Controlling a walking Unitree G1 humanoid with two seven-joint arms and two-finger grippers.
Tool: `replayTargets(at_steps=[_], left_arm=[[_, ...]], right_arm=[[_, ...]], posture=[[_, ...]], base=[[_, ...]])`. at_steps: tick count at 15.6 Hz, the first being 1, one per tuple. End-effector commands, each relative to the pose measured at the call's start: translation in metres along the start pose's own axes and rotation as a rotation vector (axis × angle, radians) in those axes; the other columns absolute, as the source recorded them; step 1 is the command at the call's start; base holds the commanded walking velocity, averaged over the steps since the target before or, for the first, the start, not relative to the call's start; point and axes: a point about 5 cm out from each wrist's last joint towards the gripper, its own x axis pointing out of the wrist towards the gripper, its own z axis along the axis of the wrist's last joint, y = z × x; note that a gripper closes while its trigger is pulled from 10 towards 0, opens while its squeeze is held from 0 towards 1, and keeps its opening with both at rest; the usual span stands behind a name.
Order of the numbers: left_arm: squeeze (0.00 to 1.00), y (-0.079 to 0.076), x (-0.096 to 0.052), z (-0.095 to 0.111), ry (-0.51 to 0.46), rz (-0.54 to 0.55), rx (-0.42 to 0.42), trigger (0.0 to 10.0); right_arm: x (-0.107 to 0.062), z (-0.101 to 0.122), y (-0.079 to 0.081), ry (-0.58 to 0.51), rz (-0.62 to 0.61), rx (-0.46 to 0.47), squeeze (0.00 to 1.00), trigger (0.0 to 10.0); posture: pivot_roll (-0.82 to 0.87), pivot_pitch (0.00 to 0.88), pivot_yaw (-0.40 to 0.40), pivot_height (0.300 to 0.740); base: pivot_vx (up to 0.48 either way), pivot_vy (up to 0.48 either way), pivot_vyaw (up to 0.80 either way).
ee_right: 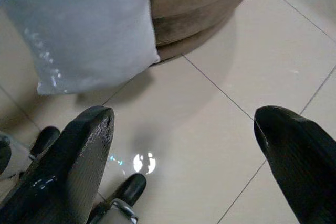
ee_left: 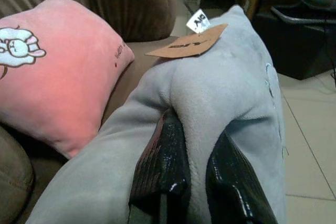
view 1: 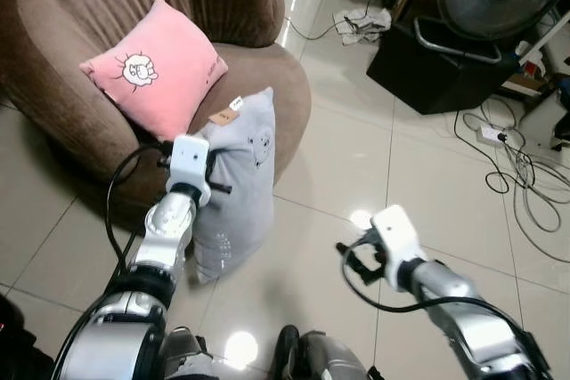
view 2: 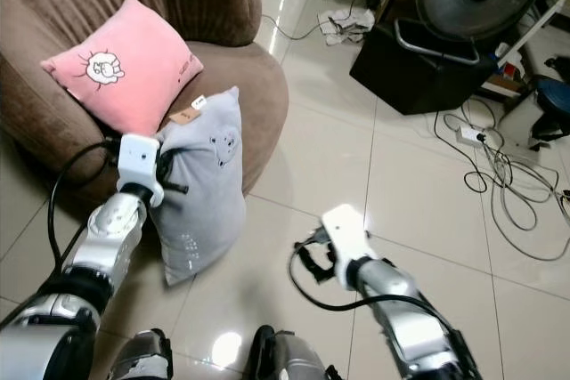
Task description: Move the pillow to the sofa from floor
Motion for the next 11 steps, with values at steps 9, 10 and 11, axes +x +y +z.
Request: replayTargets(at_steps=[9, 10, 11], left_arm=[[0.00, -0.003, -0.007, -0.001, -0.011, -0.028, 0.029, 0.0], [0.00, -0.004, -0.005, 0.002, -0.019, -0.032, 0.042, 0.0], [0.00, -0.005, -0.004, 0.004, -0.027, -0.031, 0.044, 0.0]], right_arm=[[-0.011, -0.026, 0.007, 0.008, 0.006, 0.070, 0.00, 10.0], [-0.012, -0.023, 0.006, 0.005, 0.003, 0.061, 0.00, 10.0], [-0.011, -0.022, 0.006, 0.003, 0.001, 0.056, 0.00, 10.0]], posture=[[0.08, 0.163, -0.178, 0.740], [0.08, 0.163, -0.178, 0.740], [0.08, 0.158, -0.176, 0.740]], base=[[0.093, 0.000, 0.00], [0.469, 0.000, 0.00], [0.458, 0.000, 0.00]])
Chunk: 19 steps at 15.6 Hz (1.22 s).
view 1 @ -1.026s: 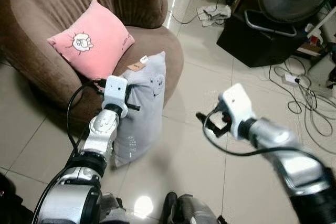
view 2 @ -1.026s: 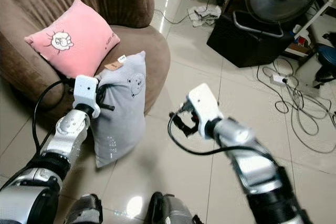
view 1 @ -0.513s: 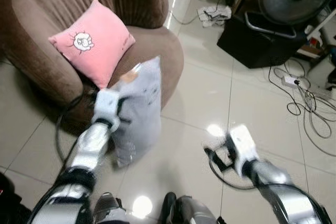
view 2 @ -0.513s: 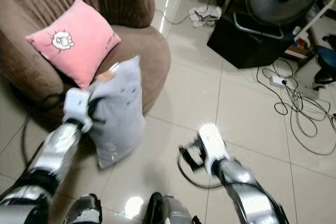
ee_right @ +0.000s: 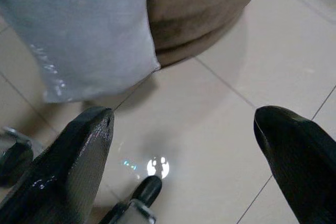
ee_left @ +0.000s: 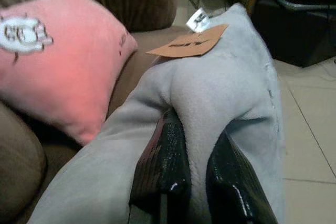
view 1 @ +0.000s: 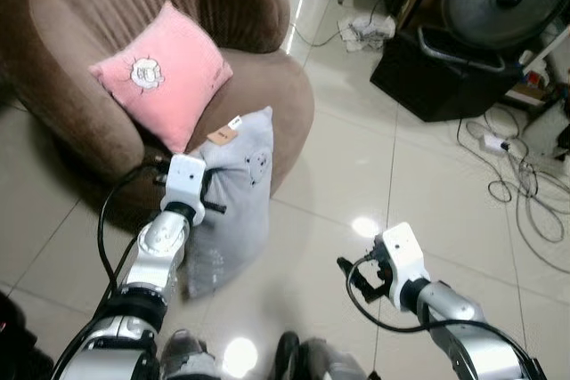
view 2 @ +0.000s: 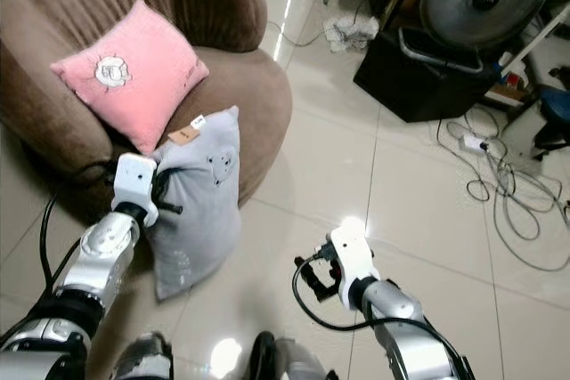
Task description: Move the pillow to the sofa from floor
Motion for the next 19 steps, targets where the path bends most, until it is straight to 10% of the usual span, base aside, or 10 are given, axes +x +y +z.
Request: replayTargets(at_steps=[1, 6, 11, 19], left_arm=[[0.00, -0.006, 0.010, 0.022, -0.079, -0.013, 0.018, 0.0], [0.00, -0.006, 0.005, 0.024, -0.096, 0.004, 0.001, 0.0], [0.00, -0.001, -0.091, -0.065, 0.214, 0.022, -0.162, 0.0], [0.00, -0.008, -0.088, -0.034, 0.249, 0.202, -0.233, 0.0]], right_arm=[[-0.005, 0.001, -0.006, 0.004, -0.030, -0.016, 0.00, 10.0], [-0.006, 0.012, -0.011, -0.009, -0.059, -0.037, 0.00, 10.0], [-0.015, 0.025, -0.008, -0.051, -0.103, -0.025, 0.00, 10.0], [-0.021, 0.056, 0.020, -0.069, -0.053, -0.021, 0.00, 10.0]], posture=[[0.08, 0.157, -0.175, 0.740], [0.07, 0.146, -0.171, 0.740], [0.07, 0.150, -0.153, 0.740], [0.11, 0.153, -0.147, 0.740]], base=[[0.435, 0.000, 0.00], [0.368, -0.255, 0.00], [0.309, -0.365, 0.00], [0.314, -0.356, 0.00]])
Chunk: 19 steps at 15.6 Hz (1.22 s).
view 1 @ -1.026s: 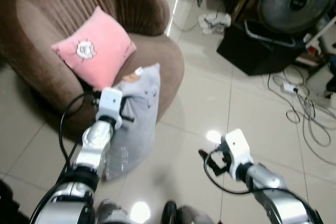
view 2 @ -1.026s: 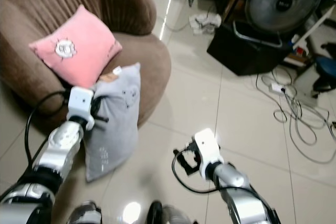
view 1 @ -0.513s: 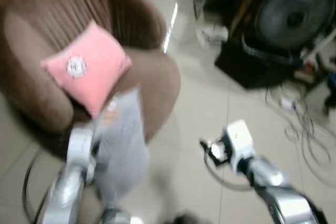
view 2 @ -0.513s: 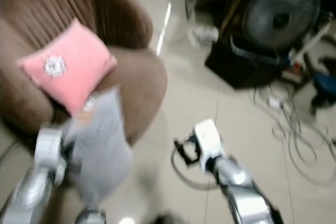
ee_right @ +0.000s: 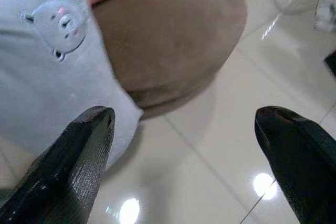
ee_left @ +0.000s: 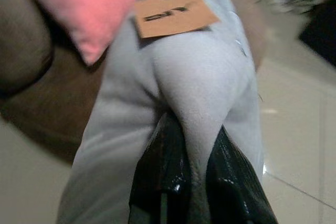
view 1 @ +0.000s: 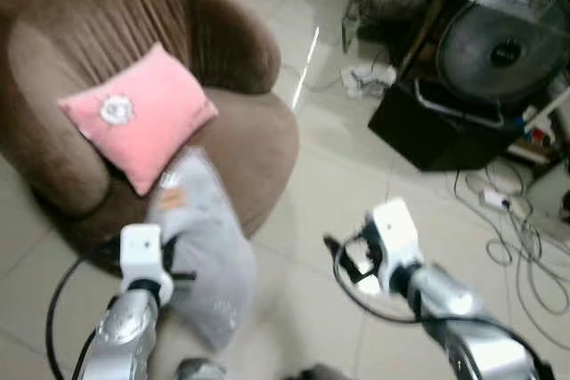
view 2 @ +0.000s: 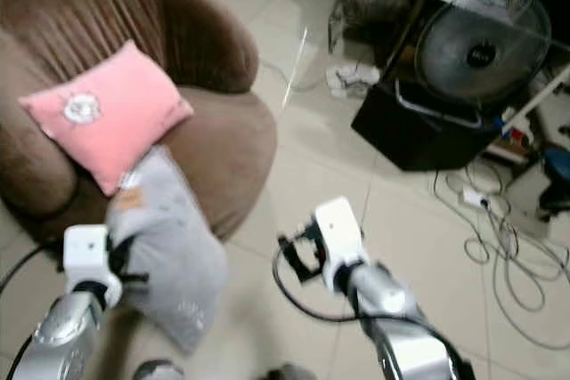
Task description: Move the pillow to the sofa from floor
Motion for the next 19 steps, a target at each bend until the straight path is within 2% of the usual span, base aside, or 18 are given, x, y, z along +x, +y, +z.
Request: replayTargets(at_steps=[1, 4, 7, 8, 13, 16, 19], left_arm=[[0.00, -0.011, 0.008, 0.015, -0.037, 0.005, 0.021, 0.0], [0.00, -0.008, 0.013, 0.015, -0.015, 0.029, 0.068, 0.0], [0.00, -0.009, 0.014, 0.013, 0.015, 0.064, 0.061, 0.0], [0.00, -0.010, 0.015, 0.013, 0.019, 0.073, 0.083, 0.0], [0.00, -0.013, 0.020, 0.023, -0.010, 0.082, 0.106, 0.0], [0.00, -0.013, 0.021, 0.024, -0.011, 0.088, 0.097, 0.0], [0.00, -0.019, 0.022, 0.023, -0.008, 0.082, 0.131, 0.0]], right_arm=[[-0.005, -0.003, -0.007, 0.044, -0.029, 0.005, 0.00, 10.0], [-0.005, 0.006, -0.006, 0.043, -0.021, -0.003, 0.00, 10.0], [-0.003, -0.002, -0.008, 0.071, -0.022, -0.005, 0.00, 10.0], [-0.004, -0.003, -0.008, 0.080, -0.021, -0.008, 0.00, 10.0], [-0.001, -0.001, -0.005, 0.087, -0.018, -0.012, 0.00, 10.0], [0.001, -0.001, -0.003, 0.092, -0.014, -0.012, 0.00, 10.0], [0.005, 0.001, -0.002, 0.090, -0.011, -0.015, 0.00, 10.0]], posture=[[0.11, 0.157, -0.148, 0.740], [0.11, 0.162, -0.154, 0.740], [0.11, 0.166, -0.159, 0.740], [0.11, 0.169, -0.160, 0.740], [0.11, 0.174, -0.159, 0.740], [0.11, 0.165, -0.155, 0.740], [0.11, 0.157, -0.154, 0.740]], base=[[0.458, 0.000, 0.00], [0.470, 0.000, 0.00], [0.475, 0.000, 0.00], [0.480, 0.000, 0.00], [0.480, 0.000, 0.00], [0.480, 0.000, 0.00], [0.459, 0.000, 0.00]])
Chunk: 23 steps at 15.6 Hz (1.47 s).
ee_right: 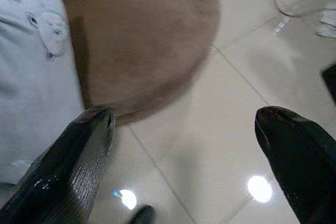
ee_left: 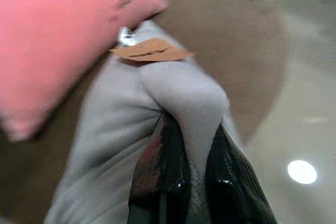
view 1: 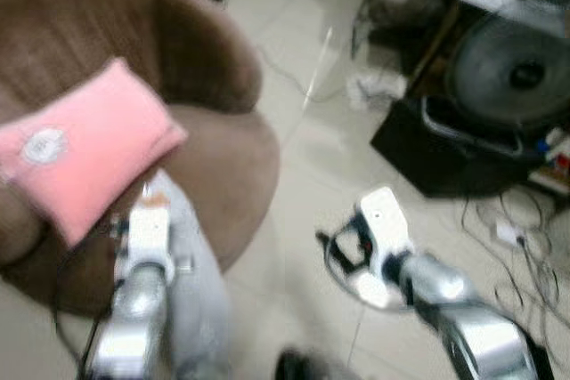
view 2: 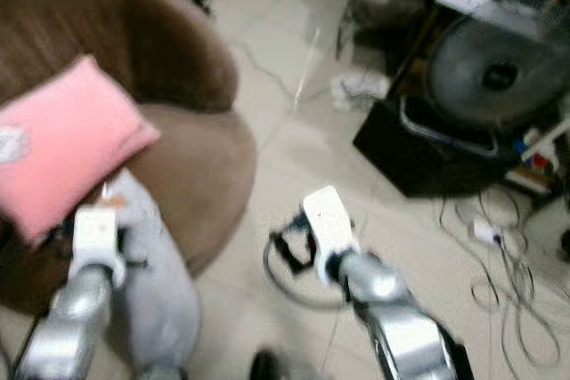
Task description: Move the pillow to the sofa from floor
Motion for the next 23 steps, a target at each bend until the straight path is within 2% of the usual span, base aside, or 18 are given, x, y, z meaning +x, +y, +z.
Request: replayTargets(at_steps=[1, 5, 10, 14, 19, 21, 22, 23], left_arm=[[0.00, -0.002, 0.002, 0.012, -0.051, 0.003, 0.033, 0.0], [0.00, -0.004, 0.005, 0.013, -0.051, 0.008, 0.031, 0.0], [0.00, -0.010, 0.007, 0.024, -0.081, -0.012, 0.029, 0.0], [0.00, -0.005, 0.010, 0.023, -0.051, 0.043, -0.052, 0.0], [0.00, -0.009, 0.011, 0.025, -0.056, 0.041, -0.016, 0.0], [0.00, -0.004, 0.013, 0.037, -0.104, 0.069, -0.027, 0.0], [0.00, 0.005, 0.017, 0.062, -0.168, 0.098, -0.044, 0.0], [0.00, 0.008, 0.018, 0.071, -0.194, 0.102, -0.044, 0.0]], right_arm=[[0.000, 0.003, 0.000, -0.005, -0.007, -0.002, 0.00, 10.0], [0.002, 0.004, 0.001, 0.001, -0.005, -0.009, 0.00, 10.0], [0.006, 0.006, 0.002, 0.006, 0.005, -0.014, 0.00, 10.0], [0.008, 0.008, 0.004, 0.005, 0.010, -0.015, 0.00, 10.0], [0.011, 0.010, 0.005, 0.004, 0.018, -0.022, 0.00, 10.0], [0.012, 0.010, 0.005, 0.006, 0.021, -0.020, 0.00, 10.0], [0.012, 0.011, 0.006, 0.006, 0.022, -0.015, 0.00, 10.0], [0.013, 0.011, 0.006, 0.005, 0.024, -0.015, 0.00, 10.0]], posture=[[0.10, 0.153, -0.155, 0.740], [0.10, 0.148, -0.158, 0.740], [0.10, 0.151, -0.161, 0.740], [0.10, 0.153, -0.162, 0.740], [0.10, 0.158, -0.164, 0.740], [0.11, 0.161, -0.164, 0.740], [0.12, 0.163, -0.159, 0.740], [0.12, 0.163, -0.159, 0.740]], base=[[0.330, -0.345, 0.00], [0.322, -0.352, 0.00], [0.437, 0.000, 0.00], [0.448, 0.000, 0.00], [0.480, 0.000, 0.00], [0.480, 0.000, 0.00], [0.000, 0.000, 0.00], [0.000, 0.000, 0.00]])
